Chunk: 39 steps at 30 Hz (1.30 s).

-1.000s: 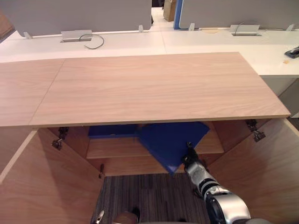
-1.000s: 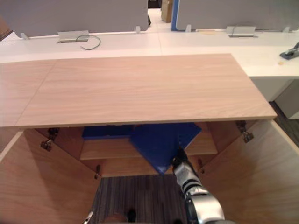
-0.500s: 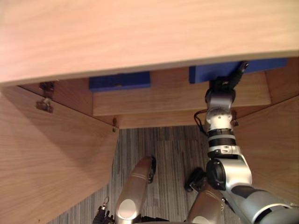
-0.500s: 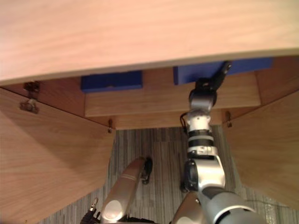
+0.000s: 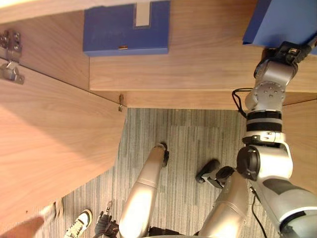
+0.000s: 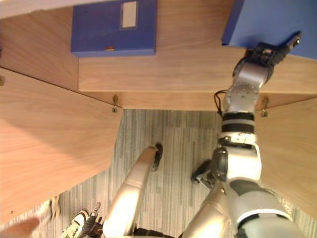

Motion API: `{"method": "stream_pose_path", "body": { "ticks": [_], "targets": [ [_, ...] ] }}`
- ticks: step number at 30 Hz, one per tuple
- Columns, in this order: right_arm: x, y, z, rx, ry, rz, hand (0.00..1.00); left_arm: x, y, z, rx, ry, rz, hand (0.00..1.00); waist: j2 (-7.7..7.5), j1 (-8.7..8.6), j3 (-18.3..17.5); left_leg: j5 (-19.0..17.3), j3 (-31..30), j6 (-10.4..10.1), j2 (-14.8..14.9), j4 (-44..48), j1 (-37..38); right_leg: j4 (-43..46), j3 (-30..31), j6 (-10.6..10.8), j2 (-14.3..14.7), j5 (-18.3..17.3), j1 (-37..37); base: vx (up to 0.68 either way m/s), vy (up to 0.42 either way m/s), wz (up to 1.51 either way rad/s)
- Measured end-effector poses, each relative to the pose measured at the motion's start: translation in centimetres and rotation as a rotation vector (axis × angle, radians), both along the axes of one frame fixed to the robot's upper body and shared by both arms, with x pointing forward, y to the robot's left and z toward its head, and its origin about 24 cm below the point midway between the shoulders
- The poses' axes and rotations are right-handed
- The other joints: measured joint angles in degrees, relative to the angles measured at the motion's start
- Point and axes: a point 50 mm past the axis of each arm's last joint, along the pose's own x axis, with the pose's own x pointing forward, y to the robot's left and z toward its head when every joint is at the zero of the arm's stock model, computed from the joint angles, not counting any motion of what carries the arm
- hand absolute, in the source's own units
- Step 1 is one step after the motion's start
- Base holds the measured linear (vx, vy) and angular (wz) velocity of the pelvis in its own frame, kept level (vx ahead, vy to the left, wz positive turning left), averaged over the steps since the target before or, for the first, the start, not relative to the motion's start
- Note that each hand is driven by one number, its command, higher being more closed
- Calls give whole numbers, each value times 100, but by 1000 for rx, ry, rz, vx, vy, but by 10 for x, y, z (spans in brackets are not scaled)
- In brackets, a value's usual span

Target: Walk over to the cabinet, pick up the folder, carry it to the office cabinet, place the folder inside the office cabinet, then close the office cabinet door

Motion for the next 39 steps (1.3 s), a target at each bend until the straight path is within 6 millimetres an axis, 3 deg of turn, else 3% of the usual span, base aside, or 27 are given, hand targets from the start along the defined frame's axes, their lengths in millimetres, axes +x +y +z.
{"method": "stream_pose_path", "body": {
  "ticks": [3, 6, 7, 11, 16, 25, 27, 30, 33, 39],
  "targets": [
    [1, -3, -3, -2, 26, -3, 100, 1, -1, 0, -1, -1, -3, 0, 1, -17, 1, 71, -55, -24, -84, -102, -63, -23, -101, 2, -83, -24, -8, 40, -14, 20],
    [1, -8, 8, -8, 28, -18, 100, 3, -1, 2, -11, -13, 11, 0, -7, -18, 18, 189, -179, -69, -169, -241, -200, -59, -208, -3, -132, -21, -87, 60, -10, 26],
    [1, -7, 14, -4, 24, -14, 0, 3, -1, 1, -25, -14, 33, 0, -12, -21, 26, 228, -209, -86, -183, -299, -219, -80, -267, -5, -156, -20, -93, 88, -17, 16],
    [2, 1, 29, -48, 4, 0, 0, 3, -1, 1, -44, -12, 80, 0, -24, -21, 34, 358, -268, -152, -224, -520, -178, -163, -360, -9, -183, -18, -45, 73, -18, 16],
    [-3, -5, 43, -57, -34, -23, 0, 7, 0, 0, -49, -9, 97, 0, -61, -26, 55, 537, -356, -189, -244, -884, -14, -382, -558, -63, -180, 15, 150, 56, -10, 11],
    [2, -1, 42, -76, -13, -16, 0, 19, 0, 0, -34, -16, 74, 0, -65, -62, 55, 893, -505, -285, -231, -1484, 133, -763, -785, -231, -81, 145, 279, 46, -12, 7],
    [4, 5, 42, -89, -8, -1, 0, 19, 0, 0, -33, -15, 74, 0, -65, -69, 53, 974, -540, -297, -148, -1659, 160, -988, -954, -385, 17, 267, 365, 65, -18, -7],
    [7, 4, 37, -81, 19, -1, 0, 19, 1, 0, -32, -15, 75, 0, -68, -50, 51, 1122, -601, -310, -142, -1989, 403, -1245, -1084, -394, 69, 350, 626, 52, -9, 9],
    [11, 21, 39, -76, 17, 44, 0, 19, 1, 0, -32, -14, 76, 0, -81, -34, 32, 1281, -580, -317, -108, -2326, 557, -1485, -1108, -425, 141, 460, 700, 10, -7, -1],
    [29, 39, 2, -128, 204, 105, 0, 21, 3, -2, -34, -2, 97, 0, -117, -46, 5, 1485, -596, -363, -43, -2694, 667, -1754, -1222, -476, 237, 571, 770, 22, -29, 2]
  ]
}}
